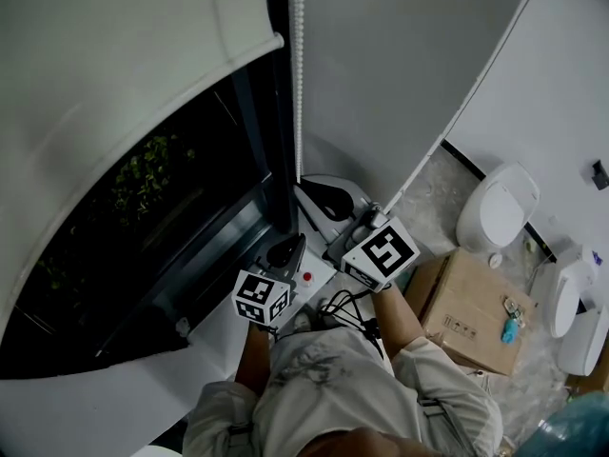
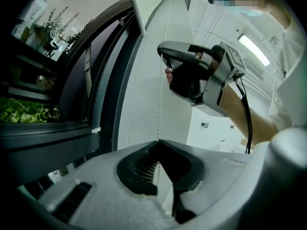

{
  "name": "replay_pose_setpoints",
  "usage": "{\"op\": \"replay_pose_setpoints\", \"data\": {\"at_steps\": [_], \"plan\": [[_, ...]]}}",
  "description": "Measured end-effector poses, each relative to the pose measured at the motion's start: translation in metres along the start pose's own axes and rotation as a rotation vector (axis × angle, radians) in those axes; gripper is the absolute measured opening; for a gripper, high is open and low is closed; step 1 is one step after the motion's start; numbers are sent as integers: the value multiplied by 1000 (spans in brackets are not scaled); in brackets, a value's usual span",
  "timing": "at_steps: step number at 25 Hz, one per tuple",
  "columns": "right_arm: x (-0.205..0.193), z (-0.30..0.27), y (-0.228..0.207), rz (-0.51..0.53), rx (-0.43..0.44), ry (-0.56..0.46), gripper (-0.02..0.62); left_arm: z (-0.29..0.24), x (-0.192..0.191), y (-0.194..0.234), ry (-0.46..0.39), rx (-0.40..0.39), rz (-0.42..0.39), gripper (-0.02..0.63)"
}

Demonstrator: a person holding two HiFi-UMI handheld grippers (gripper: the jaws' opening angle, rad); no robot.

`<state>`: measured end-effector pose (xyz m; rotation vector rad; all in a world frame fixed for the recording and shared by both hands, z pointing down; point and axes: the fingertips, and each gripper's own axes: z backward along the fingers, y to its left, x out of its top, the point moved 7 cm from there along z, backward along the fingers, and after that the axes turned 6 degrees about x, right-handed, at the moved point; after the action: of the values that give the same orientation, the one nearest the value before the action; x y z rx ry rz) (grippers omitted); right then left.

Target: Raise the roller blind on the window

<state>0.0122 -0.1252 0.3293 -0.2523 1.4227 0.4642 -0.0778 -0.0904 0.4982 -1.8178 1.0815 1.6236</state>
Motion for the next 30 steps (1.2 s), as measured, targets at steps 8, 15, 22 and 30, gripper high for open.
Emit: {"op": "replay_pose_setpoints", "data": {"at_steps": [8,15,22,30], "plan": [[-38,7,6,-36,-12,68,12,-7,-36,1,91,0,37,11],[-74,13,13,-71,-17,130,12,-10,-75,5,139,13,51,11],[-99,16,20,-95,-18,173,11,-10,-101,8,184,11,64,11],[-121,21,26,-114,-18,222,12,-12,-125,9,231,10,68,12]]}}
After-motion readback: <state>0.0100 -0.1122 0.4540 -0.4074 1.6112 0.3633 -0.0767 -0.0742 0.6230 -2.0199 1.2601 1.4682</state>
